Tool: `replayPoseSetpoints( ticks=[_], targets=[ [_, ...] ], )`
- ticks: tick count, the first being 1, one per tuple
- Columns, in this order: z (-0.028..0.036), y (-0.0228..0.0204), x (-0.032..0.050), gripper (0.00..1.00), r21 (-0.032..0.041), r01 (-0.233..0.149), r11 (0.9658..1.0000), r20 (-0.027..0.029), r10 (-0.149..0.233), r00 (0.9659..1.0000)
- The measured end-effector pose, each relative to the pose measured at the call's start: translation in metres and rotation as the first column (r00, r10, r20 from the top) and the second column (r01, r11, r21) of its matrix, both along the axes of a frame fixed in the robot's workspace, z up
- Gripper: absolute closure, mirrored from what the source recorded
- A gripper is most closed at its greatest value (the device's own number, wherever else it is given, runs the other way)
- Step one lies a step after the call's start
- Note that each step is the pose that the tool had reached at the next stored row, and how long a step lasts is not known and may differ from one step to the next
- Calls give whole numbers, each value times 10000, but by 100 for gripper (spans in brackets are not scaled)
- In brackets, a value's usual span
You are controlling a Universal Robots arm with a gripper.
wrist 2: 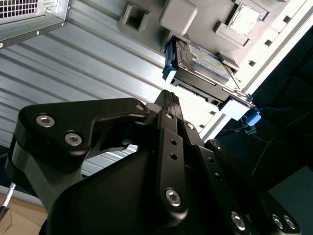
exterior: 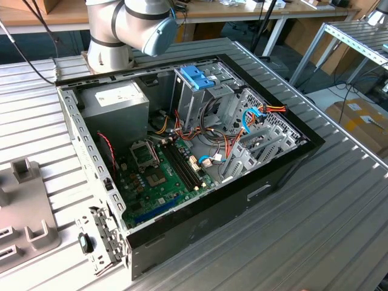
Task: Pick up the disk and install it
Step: 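Reach for the disk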
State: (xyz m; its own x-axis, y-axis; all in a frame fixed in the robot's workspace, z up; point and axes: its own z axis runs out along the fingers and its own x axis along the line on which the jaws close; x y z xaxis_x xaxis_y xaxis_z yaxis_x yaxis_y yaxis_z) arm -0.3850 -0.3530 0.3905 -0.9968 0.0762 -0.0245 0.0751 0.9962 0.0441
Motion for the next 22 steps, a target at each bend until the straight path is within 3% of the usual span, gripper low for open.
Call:
replayPoseSetpoints(
  ticks=[11, 16, 22],
  targets=[
    [-3, 0, -225, 89, 0, 0, 10000, -1, 0, 10000],
    [-22, 0, -280, 89, 0, 0, 10000, -2, 0, 10000],
    [-22, 0, -286, 89, 0, 0, 10000, -3, 0, 10000]
  ],
)
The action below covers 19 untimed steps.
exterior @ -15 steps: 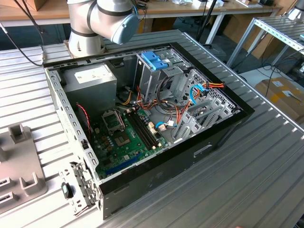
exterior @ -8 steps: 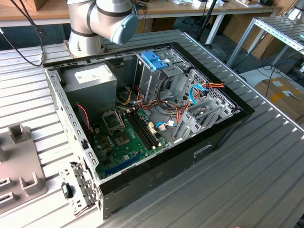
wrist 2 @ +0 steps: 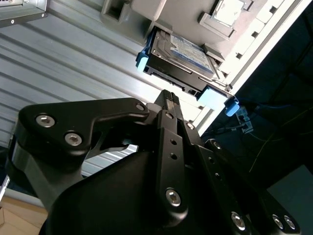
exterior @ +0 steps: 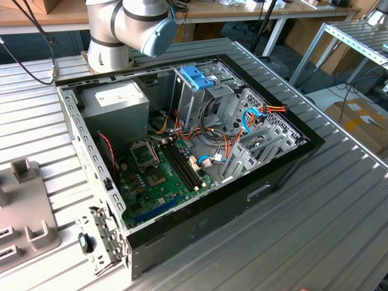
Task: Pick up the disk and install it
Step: 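Reach for the disk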
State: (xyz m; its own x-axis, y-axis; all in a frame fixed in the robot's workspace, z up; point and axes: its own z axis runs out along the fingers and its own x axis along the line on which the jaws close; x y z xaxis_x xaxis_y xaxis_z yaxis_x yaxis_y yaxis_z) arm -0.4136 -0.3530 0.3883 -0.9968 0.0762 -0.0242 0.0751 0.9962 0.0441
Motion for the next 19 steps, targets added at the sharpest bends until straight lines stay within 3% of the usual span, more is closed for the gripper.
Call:
replayPoseSetpoints(
  ticks=[19],
  targets=[
    [-24, 1, -25, 89, 0, 1, 10000, 0, -1, 10000]
  ],
)
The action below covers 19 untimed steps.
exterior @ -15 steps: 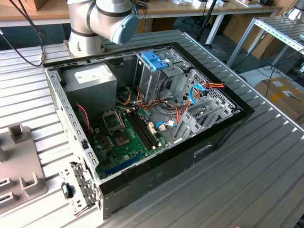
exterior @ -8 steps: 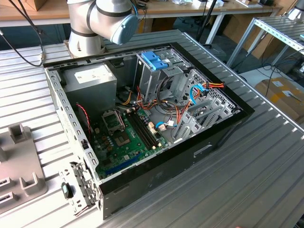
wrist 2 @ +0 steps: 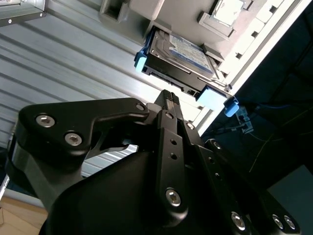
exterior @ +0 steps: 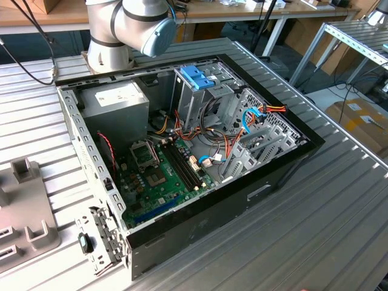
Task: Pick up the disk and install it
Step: 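Reach for the disk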
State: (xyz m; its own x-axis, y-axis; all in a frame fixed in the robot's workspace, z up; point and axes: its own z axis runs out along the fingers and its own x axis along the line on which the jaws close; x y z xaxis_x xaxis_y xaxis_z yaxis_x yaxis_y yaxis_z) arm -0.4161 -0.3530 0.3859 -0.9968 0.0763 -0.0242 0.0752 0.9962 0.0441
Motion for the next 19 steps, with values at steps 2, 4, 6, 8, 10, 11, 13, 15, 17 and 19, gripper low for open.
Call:
replayPoseSetpoints(
  ticks=[2, 4, 6, 8, 10, 11, 13, 15, 17, 19],
  targets=[
    [-1, 0, -20, 89, 0, -1, 10000, 0, 1, 10000],
    [-4, -1, -38, 89, 0, -1, 10000, 0, 1, 10000],
    [-13, 0, -54, 89, 0, -1, 10000, 0, 1, 10000],
    [-27, 0, -72, 89, 1, -1, 10000, 1, 1, 10000],
    [-44, -1, -88, 89, 0, -1, 10000, 0, 1, 10000],
    [-49, 0, -93, 89, 0, -1, 10000, -1, 1, 10000],
    [-60, -1, -104, 89, 0, -1, 10000, -1, 1, 10000],
    [-62, 0, -108, 89, -1, -1, 10000, -2, 1, 10000],
    [-63, 0, -108, 89, 1, -1, 10000, 0, 1, 10000],
    [-63, -1, -111, 89, 0, -1, 10000, 0, 1, 10000]
  ],
)
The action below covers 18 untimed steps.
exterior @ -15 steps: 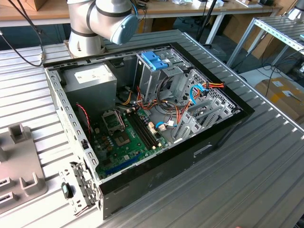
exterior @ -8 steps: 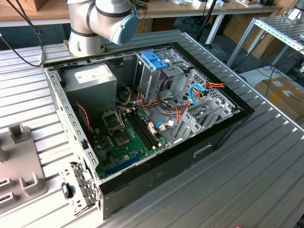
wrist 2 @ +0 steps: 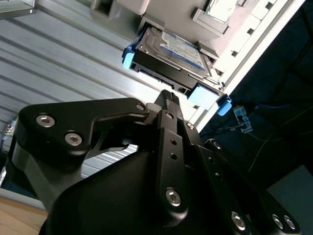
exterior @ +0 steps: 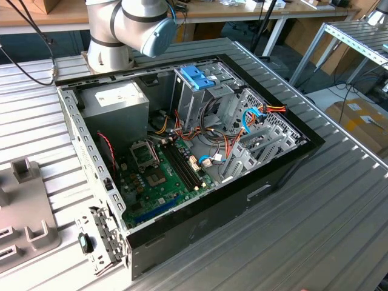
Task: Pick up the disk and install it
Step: 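Reach for the disk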
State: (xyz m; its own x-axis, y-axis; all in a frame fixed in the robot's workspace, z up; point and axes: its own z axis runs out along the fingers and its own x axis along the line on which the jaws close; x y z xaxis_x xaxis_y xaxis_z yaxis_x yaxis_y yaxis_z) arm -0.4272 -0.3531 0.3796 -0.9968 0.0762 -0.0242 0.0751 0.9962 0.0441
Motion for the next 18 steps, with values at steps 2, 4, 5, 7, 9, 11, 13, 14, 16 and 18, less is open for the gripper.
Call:
replayPoseSetpoints(
  ticks=[2, 4, 5, 7, 9, 11, 13, 14, 16, 18],
  targets=[
    [-1, 0, -14, 89, 0, 1, 10000, 0, -1, 10000],
    [-1, 0, -32, 89, 0, 0, 10000, 0, 0, 10000],
    [-1, 0, -38, 89, 0, 0, 10000, 0, 0, 10000],
    [-1, 0, -39, 89, 0, 0, 10000, 0, 0, 10000],
    [-1, 0, -41, 89, 0, 0, 10000, 0, 0, 10000],
    [-2, 0, -41, 89, -1, 0, 10000, -1, 0, 10000],
    [-10, 0, -41, 89, 1, 0, 10000, 1, 0, 10000],
    [-14, 0, -41, 89, 0, 0, 10000, 0, 0, 10000],
    [-24, 0, -41, 89, 0, 0, 10000, 0, 0, 10000],
    [-34, 0, -47, 89, 0, 1, 10000, 0, -1, 10000]
  ],
)
